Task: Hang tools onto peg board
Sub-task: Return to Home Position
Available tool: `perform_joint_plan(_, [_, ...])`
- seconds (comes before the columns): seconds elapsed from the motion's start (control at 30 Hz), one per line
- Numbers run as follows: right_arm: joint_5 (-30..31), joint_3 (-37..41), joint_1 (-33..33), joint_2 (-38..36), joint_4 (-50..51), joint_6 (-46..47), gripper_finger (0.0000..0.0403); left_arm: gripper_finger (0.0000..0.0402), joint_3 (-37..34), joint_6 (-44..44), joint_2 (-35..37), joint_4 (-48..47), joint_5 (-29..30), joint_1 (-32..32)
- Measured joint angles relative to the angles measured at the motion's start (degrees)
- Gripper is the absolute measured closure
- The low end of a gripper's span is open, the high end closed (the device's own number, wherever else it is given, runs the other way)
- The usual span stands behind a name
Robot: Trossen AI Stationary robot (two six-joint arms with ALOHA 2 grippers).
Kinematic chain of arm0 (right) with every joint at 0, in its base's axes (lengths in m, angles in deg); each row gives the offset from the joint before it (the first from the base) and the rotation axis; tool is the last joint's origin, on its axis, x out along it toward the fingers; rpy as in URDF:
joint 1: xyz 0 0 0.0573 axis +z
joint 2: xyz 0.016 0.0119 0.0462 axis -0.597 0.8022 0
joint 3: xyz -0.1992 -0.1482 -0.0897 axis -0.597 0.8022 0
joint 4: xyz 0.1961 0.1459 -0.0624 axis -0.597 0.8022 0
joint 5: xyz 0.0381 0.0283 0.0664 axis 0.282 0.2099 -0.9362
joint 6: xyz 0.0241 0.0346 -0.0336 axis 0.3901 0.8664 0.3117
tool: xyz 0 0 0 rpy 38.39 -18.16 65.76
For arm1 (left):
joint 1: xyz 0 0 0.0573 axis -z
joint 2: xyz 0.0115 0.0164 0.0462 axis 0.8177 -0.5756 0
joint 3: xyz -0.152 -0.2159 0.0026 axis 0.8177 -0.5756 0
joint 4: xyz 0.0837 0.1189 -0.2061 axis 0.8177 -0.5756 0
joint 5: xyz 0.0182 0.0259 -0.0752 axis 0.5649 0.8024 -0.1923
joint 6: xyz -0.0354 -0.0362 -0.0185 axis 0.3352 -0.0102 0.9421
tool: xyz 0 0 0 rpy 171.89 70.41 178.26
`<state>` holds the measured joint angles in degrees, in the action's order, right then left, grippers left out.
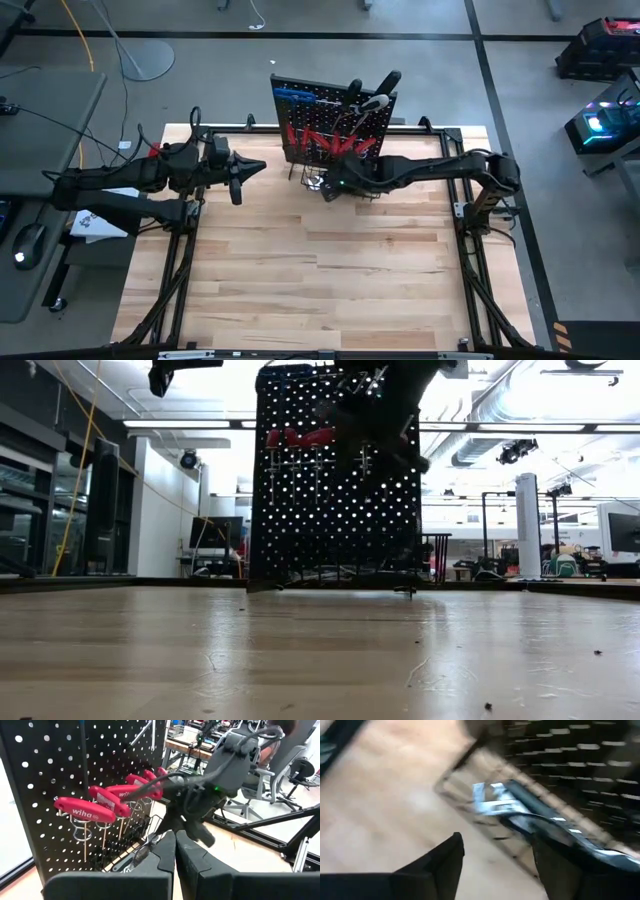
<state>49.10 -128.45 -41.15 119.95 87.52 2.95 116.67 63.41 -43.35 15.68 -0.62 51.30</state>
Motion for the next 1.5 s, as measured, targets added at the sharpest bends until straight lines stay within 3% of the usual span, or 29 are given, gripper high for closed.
perform_joint_plan(0.1, [-7.7,0.0,0.1,-0.1,-2.4,-4.8,0.0171,0.0401,0.0,-0.1,0.0,-0.1,0.0,0.0])
perform_joint_plan(0.23, [-16.2,0.0,2.1,-0.6,6.1,-8.3,0.0168,0.0401,0.1,0.9,0.0,-3.5,-2.6,0.4])
perform_joint_plan(0.4, [-16.6,0.0,10.1,-1.2,22.4,-15.5,0.0167,0.0401,-2.5,5.8,0.4,-9.9,-6.1,3.3])
perform_joint_plan(0.47, [-14.3,0.0,14.1,-1.2,26.5,-17.4,0.0167,0.0401,-6.1,6.6,1.5,-4.4,-7.6,4.9])
perform_joint_plan(0.63, [-14.6,0.0,20.8,-1.5,29.1,-15.0,0.019,0.0401,-21.6,10.4,4.0,24.6,-10.4,6.1])
perform_joint_plan(0.7, [-14.7,0.0,22.6,-2.5,29.4,-11.0,0.0231,0.0401,-27.6,13.0,4.3,32.1,-10.2,5.2])
perform_joint_plan(0.83, [-13.8,0.0,24.7,-7.9,31.9,0.0,0.0367,0.0401,-37.1,16.1,4.7,45.2,-10.5,3.5])
perform_joint_plan(0.87, [-13.1,0.0,25.0,-9.6,32.2,2.6,0.0384,0.0401,-38.9,16.3,4.9,48.5,-10.7,2.9])
perform_joint_plan(0.97, [-10.6,0.0,25.6,-15.6,33.3,11.1,0.0385,0.0401,-43.5,16.0,5.2,56.0,-12.0,0.5])
perform_joint_plan(1.1, [-5.1,0.0,26.9,-24.0,35.3,21.5,0.0399,0.0402,-48.1,17.9,5.8,55.3,-17.3,-3.6])
perform_joint_plan(1.23, [1.9,0.1,30.5,-29.6,35.3,27.6,0.0401,0.0401,-48.0,17.3,6.7,53.4,-24.9,-6.5])
perform_joint_plan(1.33, [3.7,4.7,32.6,-32.2,31.8,30.2,0.0402,0.0401,-48.0,17.7,7.0,53.6,-25.7,-7.5])
perform_joint_plan(1.5, [2.6,24.6,31.6,-39.9,2.8,25.8,0.0403,0.0401,-48.0,15.7,7.0,53.1,-25.7,-7.6])
